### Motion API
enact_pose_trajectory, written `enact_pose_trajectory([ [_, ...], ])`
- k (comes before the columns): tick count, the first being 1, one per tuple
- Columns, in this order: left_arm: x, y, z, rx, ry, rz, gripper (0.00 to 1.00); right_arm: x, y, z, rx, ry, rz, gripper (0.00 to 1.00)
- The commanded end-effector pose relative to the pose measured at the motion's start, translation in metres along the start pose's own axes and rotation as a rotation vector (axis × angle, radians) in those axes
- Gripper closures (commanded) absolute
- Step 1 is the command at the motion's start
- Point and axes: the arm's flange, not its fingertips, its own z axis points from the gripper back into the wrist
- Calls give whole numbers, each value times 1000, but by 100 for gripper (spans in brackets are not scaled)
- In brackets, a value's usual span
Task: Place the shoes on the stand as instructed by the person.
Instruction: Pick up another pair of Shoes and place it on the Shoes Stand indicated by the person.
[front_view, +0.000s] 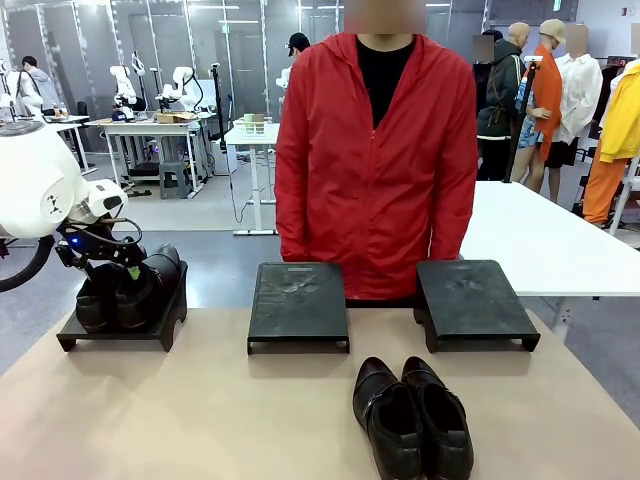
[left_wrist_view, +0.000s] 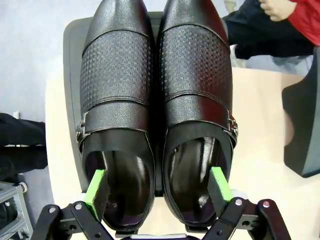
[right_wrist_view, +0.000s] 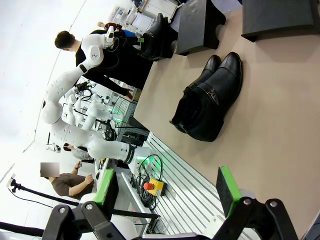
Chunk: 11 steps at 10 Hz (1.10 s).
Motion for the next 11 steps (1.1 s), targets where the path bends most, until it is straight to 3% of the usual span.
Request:
enact_pose_trajectory([
  [1,5,-1,-1,14,-14,12,0,2,1,1,11,-13,9,0],
  [5,0,0,0,0,0,0,0,2,1,1,11,-13,9,0],
  [6,0,8,19,-2,5,-22,0,2,1,1,11,-13,9,0],
  [11,-88,97,109,-519,109,2,0,2,1,1,11,-13,9,0],
])
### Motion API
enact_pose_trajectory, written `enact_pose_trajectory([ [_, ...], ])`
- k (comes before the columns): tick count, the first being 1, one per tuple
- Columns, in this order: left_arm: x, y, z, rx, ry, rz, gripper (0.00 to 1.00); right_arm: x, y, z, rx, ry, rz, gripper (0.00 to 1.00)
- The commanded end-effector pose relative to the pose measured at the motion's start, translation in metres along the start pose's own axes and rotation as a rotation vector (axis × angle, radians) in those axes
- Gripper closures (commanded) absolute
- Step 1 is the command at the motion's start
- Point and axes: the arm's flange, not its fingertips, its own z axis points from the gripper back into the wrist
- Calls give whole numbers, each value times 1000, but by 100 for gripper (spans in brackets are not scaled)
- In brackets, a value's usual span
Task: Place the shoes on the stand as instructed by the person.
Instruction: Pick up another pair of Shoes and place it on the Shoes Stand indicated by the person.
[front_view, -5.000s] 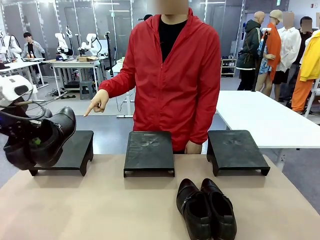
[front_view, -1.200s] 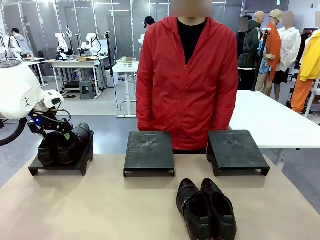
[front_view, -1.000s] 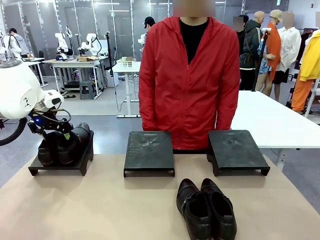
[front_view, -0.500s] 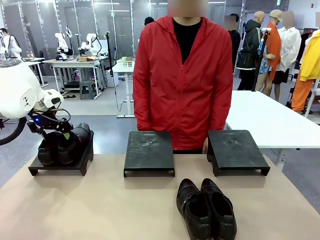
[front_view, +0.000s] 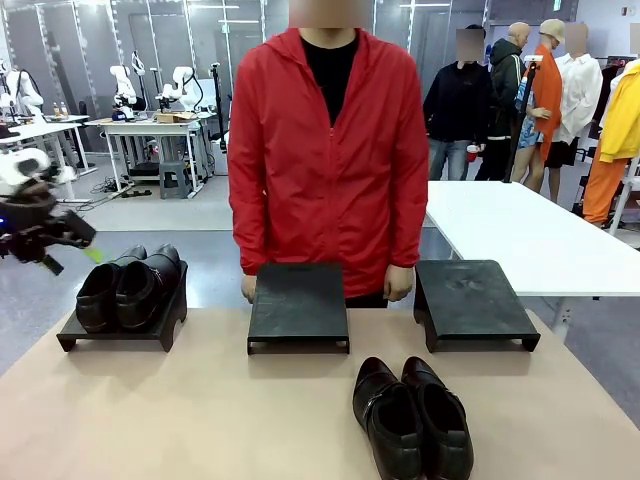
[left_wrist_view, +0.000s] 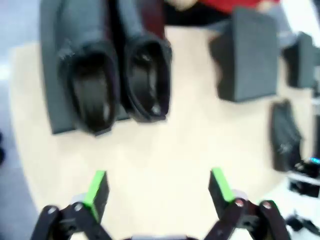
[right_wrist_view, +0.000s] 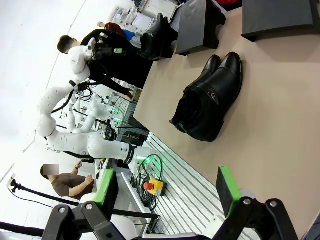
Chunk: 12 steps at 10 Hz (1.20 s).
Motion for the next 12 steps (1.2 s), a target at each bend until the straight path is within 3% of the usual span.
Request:
enact_pose_trajectory([
  [1,-43,39,33,-218,17,24,0,2,1,1,11,-14,9,0],
  [5,-153,115,47,-639,-155,77,0,2,1,1,11,-14,9,0],
  [7,-191,149,37,-750,-183,105,0,2,1,1,11,-14,9,0],
  [9,-201,166,27,-803,-178,126,0,2,1,1,11,-14,9,0],
  [11,-167,158,18,-810,-145,106,0,2,1,1,11,-14,9,0],
  [12,-213,161,22,-790,-181,143,0,2,1,1,11,-14,9,0],
])
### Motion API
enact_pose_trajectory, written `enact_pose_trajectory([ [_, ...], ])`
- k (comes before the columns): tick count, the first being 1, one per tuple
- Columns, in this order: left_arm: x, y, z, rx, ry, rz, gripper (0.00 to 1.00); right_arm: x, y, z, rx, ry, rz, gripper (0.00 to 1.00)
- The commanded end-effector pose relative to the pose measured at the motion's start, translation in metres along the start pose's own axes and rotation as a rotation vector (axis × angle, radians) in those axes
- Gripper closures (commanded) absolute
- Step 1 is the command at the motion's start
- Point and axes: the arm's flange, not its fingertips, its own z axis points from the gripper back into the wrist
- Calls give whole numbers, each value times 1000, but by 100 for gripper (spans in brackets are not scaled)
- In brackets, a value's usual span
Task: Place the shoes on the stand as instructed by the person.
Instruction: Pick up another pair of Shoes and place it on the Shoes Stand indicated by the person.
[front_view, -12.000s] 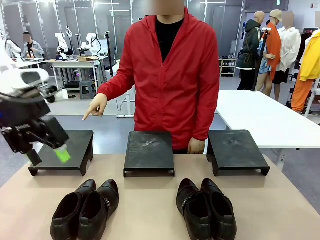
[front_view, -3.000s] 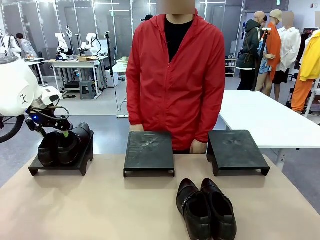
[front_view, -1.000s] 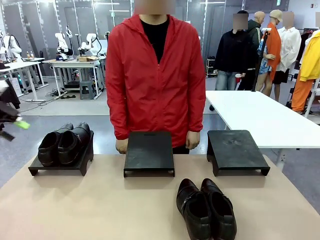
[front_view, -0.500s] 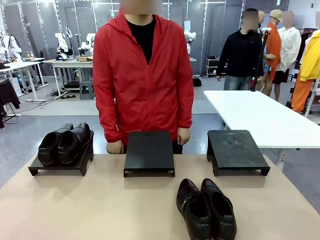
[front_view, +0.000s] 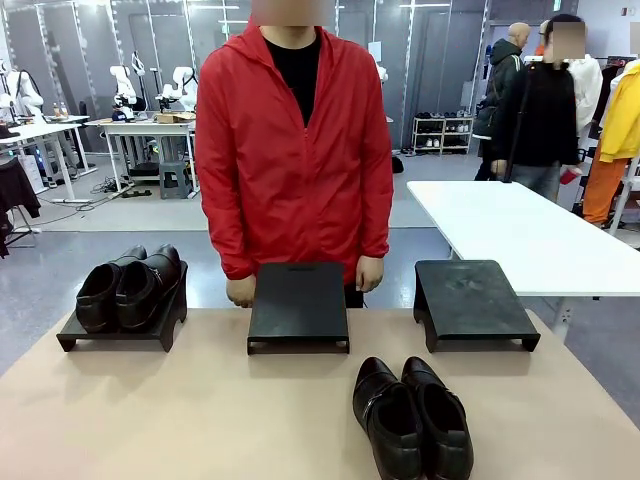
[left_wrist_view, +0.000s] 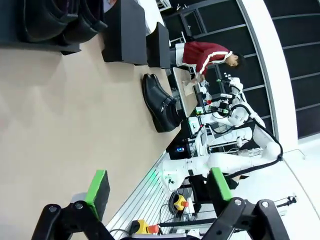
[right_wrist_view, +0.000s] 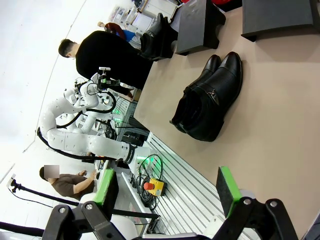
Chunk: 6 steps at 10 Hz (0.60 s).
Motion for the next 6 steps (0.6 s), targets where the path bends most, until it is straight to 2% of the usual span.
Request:
enact_pose_trajectory([
  [1,-20,-4,13,7,-28,3,0,2,2,2,10,-14,10,0],
  [6,-20,-4,13,7,-28,3,0,2,2,2,10,-14,10,0],
])
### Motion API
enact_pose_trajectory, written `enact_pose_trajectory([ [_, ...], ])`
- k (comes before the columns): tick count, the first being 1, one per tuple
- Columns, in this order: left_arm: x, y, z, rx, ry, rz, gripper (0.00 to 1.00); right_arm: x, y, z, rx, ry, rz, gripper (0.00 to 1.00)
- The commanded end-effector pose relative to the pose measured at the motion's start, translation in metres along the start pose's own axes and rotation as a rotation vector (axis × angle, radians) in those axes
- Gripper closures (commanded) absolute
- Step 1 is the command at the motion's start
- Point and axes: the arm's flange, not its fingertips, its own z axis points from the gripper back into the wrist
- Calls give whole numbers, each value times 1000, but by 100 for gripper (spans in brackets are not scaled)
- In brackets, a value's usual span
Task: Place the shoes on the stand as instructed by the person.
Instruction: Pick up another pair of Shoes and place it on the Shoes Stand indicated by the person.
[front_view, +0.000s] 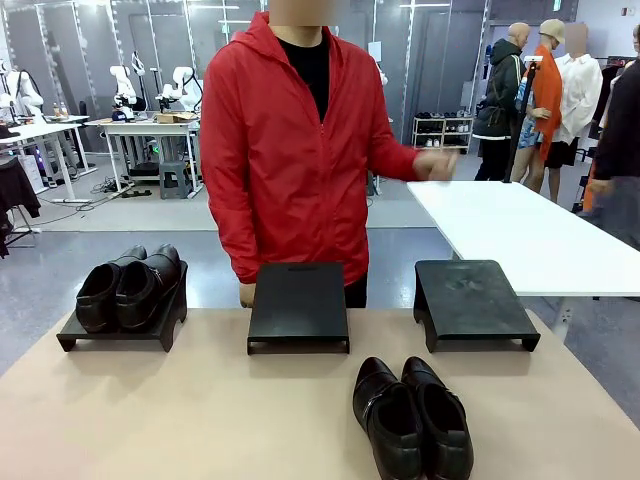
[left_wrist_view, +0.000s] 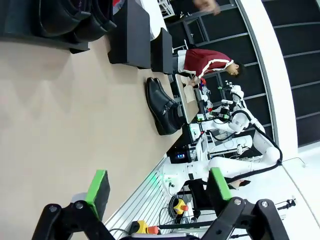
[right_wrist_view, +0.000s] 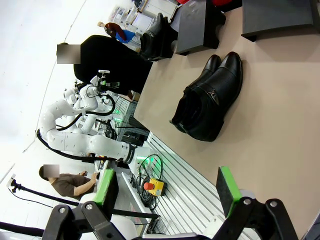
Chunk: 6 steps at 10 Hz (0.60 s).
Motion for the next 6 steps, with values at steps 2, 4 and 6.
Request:
enact_pose_trajectory([
  [2,-4,-5,-2,-7,10,-14,0,2,2,2,10,-14,11,0],
  [4,-4,-5,-2,-7,10,-14,0,2,2,2,10,-14,11,0],
  [6,-4,-5,-2,-7,10,-14,0,2,2,2,10,-14,11,0],
])
